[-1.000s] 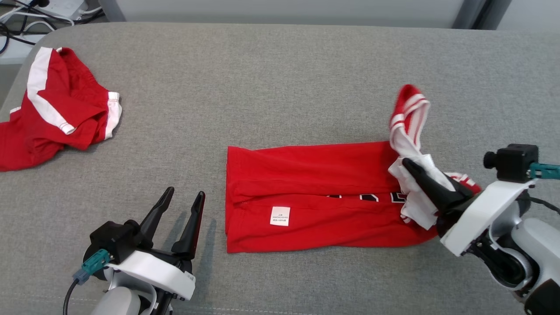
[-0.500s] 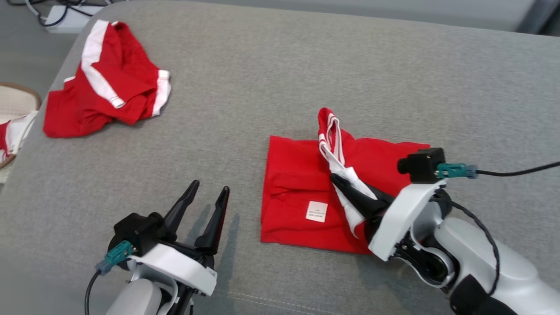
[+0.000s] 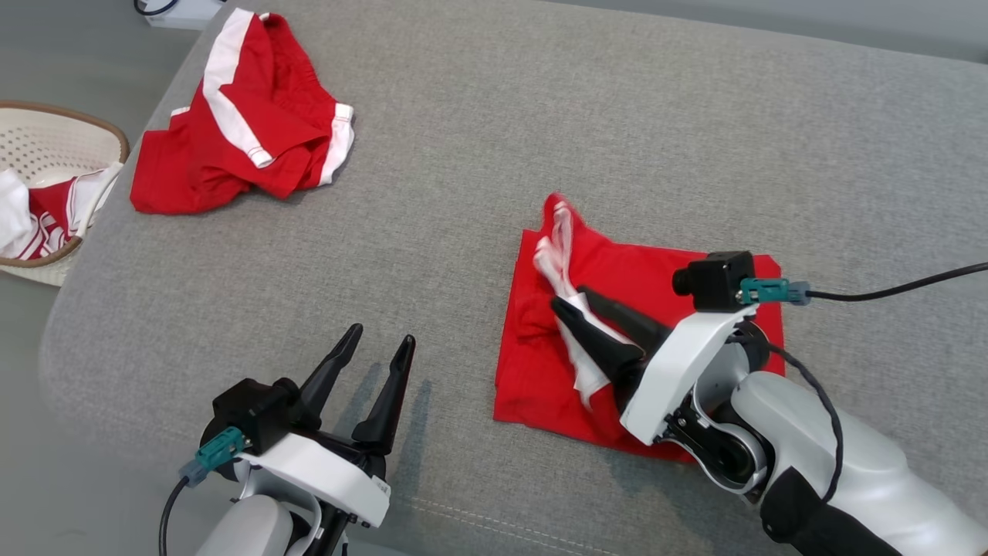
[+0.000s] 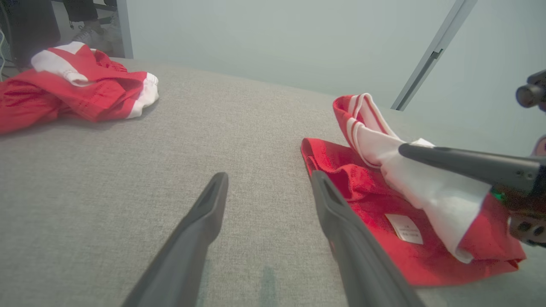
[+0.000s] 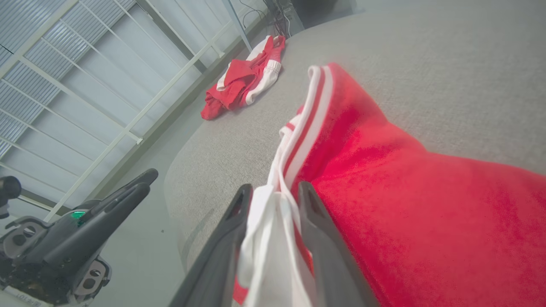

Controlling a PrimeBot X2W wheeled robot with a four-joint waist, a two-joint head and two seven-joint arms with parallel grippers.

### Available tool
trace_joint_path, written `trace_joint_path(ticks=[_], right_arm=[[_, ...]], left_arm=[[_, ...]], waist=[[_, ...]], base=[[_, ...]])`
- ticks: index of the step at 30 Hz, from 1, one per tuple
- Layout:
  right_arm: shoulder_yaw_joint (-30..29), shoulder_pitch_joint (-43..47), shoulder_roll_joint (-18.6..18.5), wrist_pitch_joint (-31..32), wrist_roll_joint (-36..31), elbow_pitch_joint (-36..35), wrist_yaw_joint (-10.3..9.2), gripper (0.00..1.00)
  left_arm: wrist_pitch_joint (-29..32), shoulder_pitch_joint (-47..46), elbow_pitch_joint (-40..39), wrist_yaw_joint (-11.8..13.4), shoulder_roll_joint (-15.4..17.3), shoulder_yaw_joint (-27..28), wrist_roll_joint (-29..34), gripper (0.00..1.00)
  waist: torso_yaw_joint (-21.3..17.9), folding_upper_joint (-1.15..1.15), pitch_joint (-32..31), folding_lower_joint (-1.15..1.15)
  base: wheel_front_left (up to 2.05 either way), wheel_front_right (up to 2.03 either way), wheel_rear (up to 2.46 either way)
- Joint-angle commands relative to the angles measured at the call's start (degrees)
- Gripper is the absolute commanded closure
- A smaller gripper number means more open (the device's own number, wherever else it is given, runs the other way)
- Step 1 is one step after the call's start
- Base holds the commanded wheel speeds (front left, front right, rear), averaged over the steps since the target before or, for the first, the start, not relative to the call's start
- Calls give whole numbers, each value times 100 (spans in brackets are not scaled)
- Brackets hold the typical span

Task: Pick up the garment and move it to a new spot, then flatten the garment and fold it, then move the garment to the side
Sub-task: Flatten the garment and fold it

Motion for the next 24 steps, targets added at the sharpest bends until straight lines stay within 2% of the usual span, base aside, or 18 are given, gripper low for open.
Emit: trace_joint_path(ticks=[1, 5, 9, 14, 17, 24], right_arm=[[-10, -71, 116, -142, 105, -145, 1, 0], [-103, -141, 0, -389, 426, -519, 1, 0], [-351, -197, -393, -714, 568, -835, 1, 0], [-811, 26, -943, -944, 643, -732, 1, 0], [-963, 295, -1142, -1005, 663, -610, 1, 0], [-1128, 903, -1178, -1083, 663, -307, 1, 0]], left_arm=[[-34, -224, -106, -39, 112, 236, 3, 0], [-34, -213, -117, -39, 137, 300, 46, 0], [-34, -207, -148, -40, 152, 329, 77, 0], [-34, -193, -179, -40, 186, 359, 124, 0], [-34, -173, -187, -40, 217, 379, 145, 0], [-34, -115, -218, -40, 261, 428, 190, 0]], waist=[[-44, 0, -27, 0], [-227, 0, -98, 0], [-474, 0, -202, 0], [-768, 0, -342, 0], [-898, 0, -402, 0], [-1057, 0, -439, 0]], base=[[0, 0, 0], [0, 0, 0], [0, 0, 0], [0, 0, 0], [0, 0, 0], [0, 0, 0]])
